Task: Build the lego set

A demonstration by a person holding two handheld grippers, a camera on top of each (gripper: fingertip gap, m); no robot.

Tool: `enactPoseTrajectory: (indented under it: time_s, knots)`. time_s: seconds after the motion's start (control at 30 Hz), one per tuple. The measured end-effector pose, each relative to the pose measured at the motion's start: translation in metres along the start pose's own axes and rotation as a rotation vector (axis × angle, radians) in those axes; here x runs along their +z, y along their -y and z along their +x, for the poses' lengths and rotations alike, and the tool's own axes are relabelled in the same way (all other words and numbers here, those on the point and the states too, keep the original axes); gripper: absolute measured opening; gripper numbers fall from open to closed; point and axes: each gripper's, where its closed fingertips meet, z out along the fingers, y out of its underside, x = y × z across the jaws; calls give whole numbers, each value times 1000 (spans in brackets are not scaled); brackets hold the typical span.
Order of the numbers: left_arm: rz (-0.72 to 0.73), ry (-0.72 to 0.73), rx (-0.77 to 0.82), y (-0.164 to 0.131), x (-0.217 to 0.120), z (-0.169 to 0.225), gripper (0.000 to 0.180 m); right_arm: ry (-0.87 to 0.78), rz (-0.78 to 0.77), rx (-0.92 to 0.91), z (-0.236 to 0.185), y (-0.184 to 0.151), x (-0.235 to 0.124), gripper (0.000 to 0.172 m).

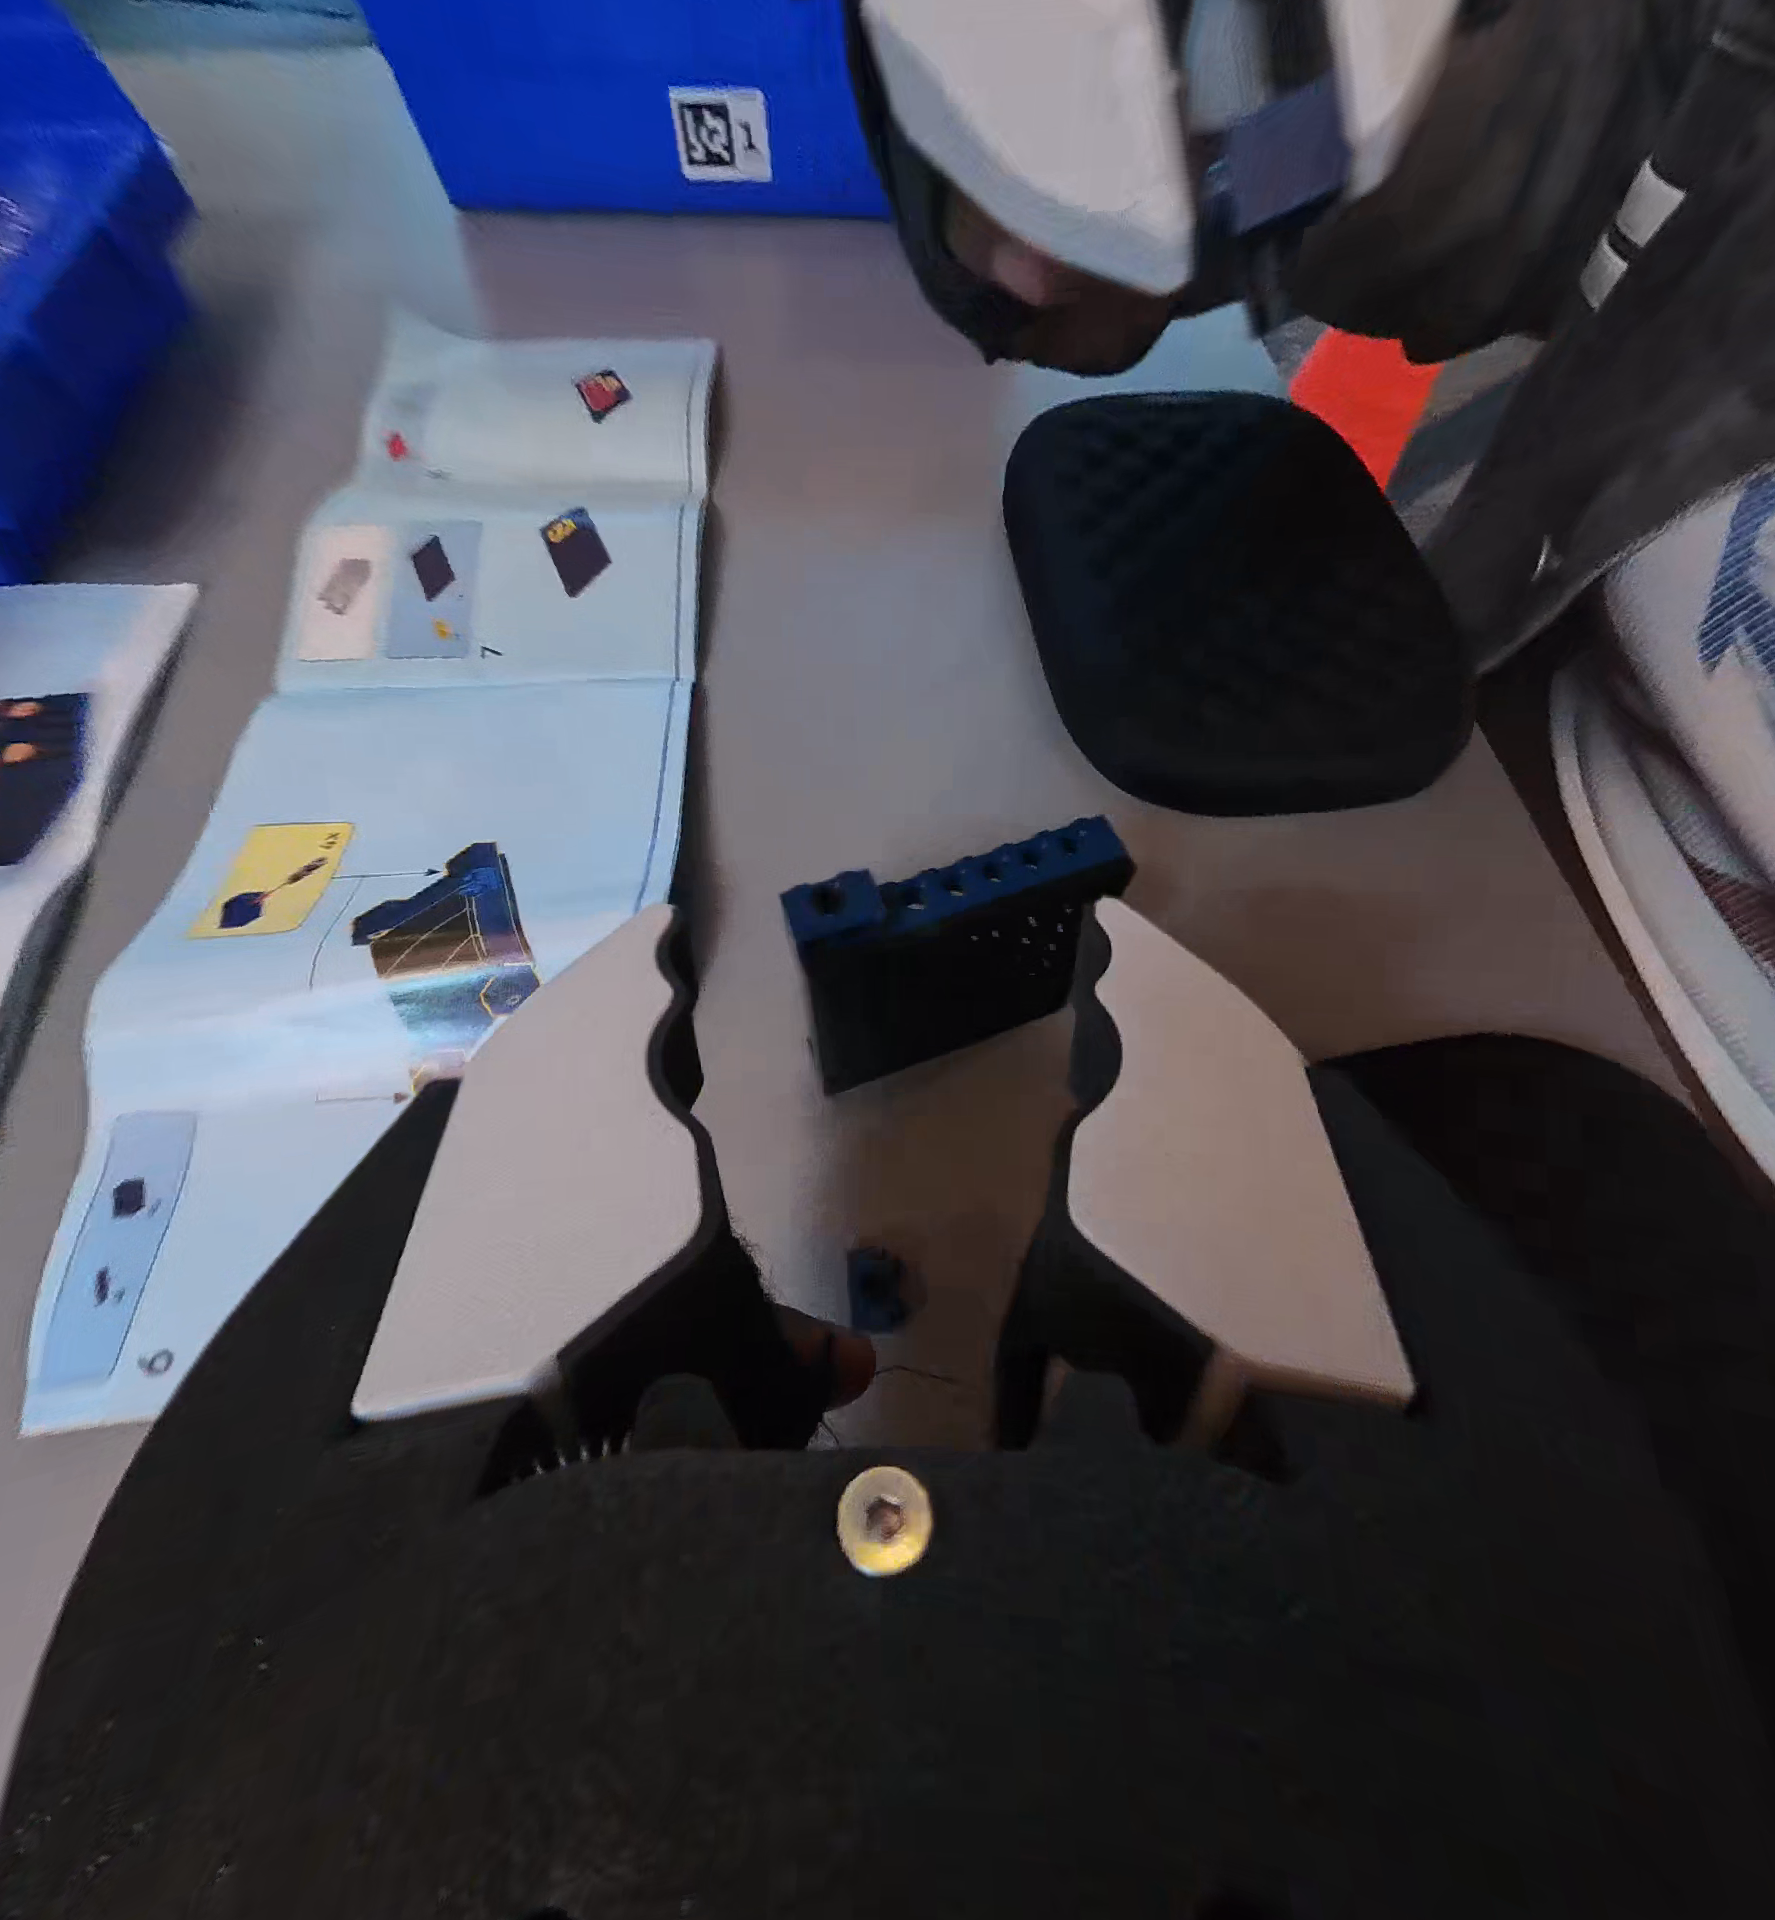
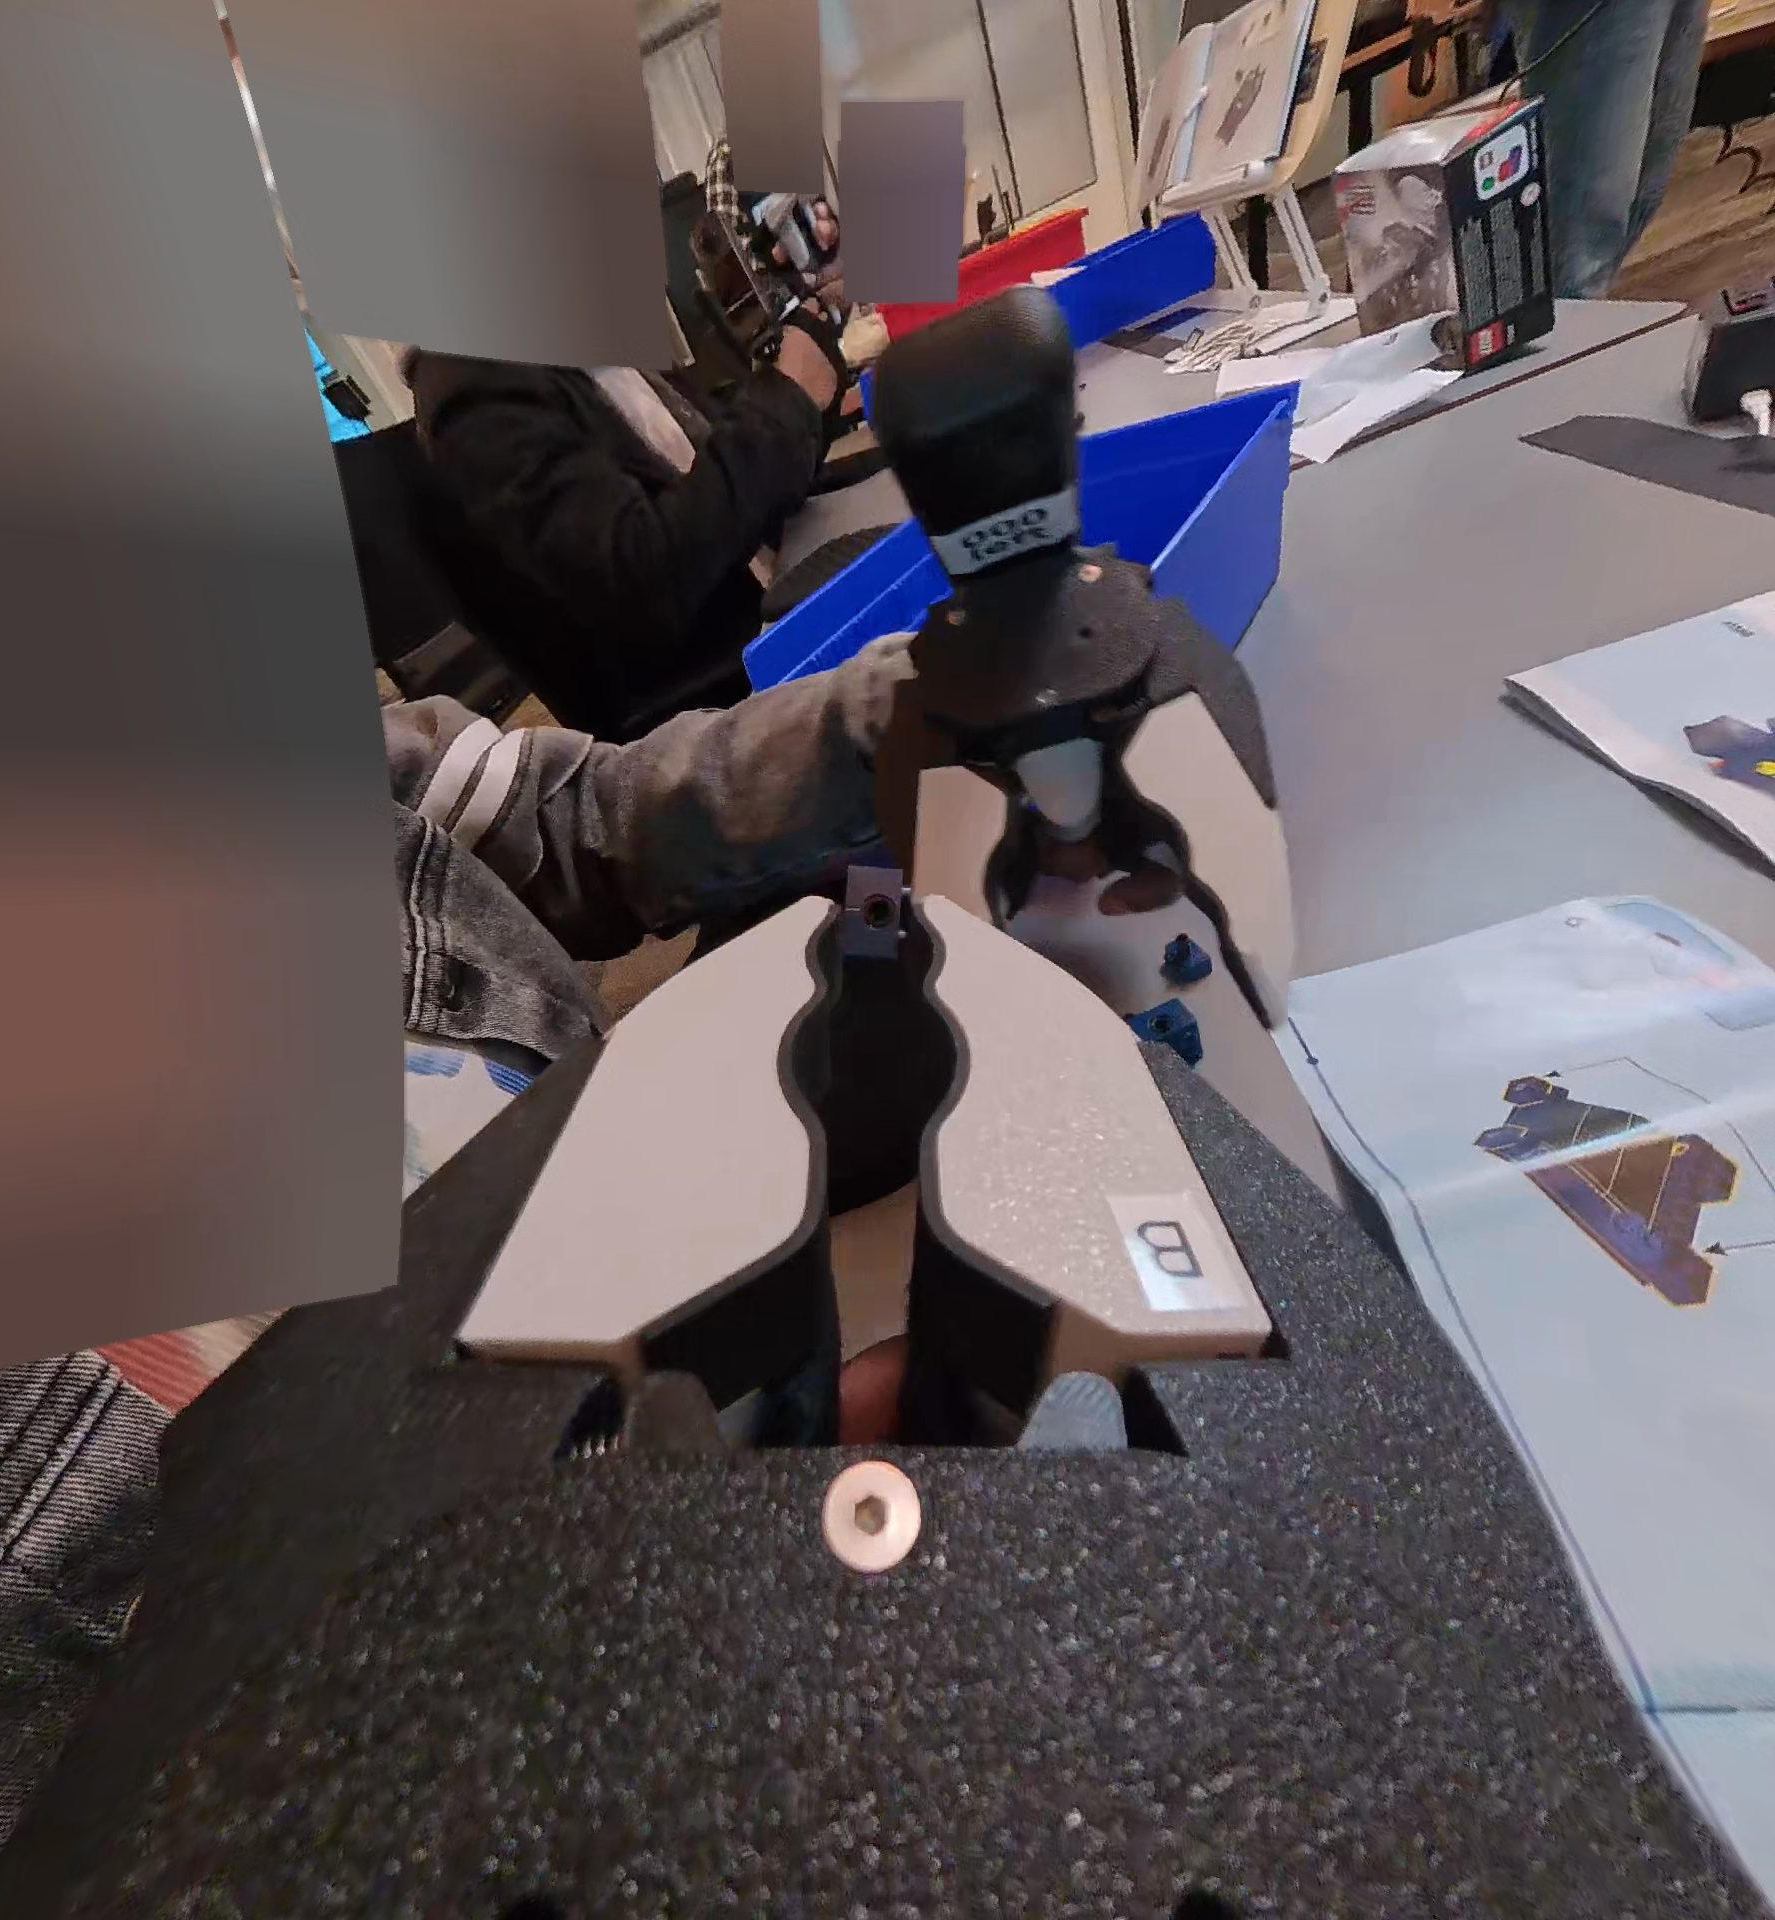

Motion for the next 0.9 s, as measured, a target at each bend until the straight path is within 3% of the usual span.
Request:
enactPoseTrajectory:
  time_s: [0.1,0.27,0.43,0.57,0.73,0.9]
  knots:
    - [32,-111,26,0,7,-1,62,6,9,6,-2,-2,-5,11]
    - [94,-229,-17,-1,8,12,26,-20,-12,3,5,-9,-10,11]
    - [158,-32,-54,-2,6,14,23,-88,-146,-79,18,-31,-5,11]
    - [116,125,-47,-8,8,16,15,-154,-292,-206,33,-49,3,11]
    - [114,116,-70,-10,13,16,17,-118,-374,-311,44,-51,10,11]
    - [120,103,-62,-10,11,17,15,-70,-371,-302,52,-43,-8,11]
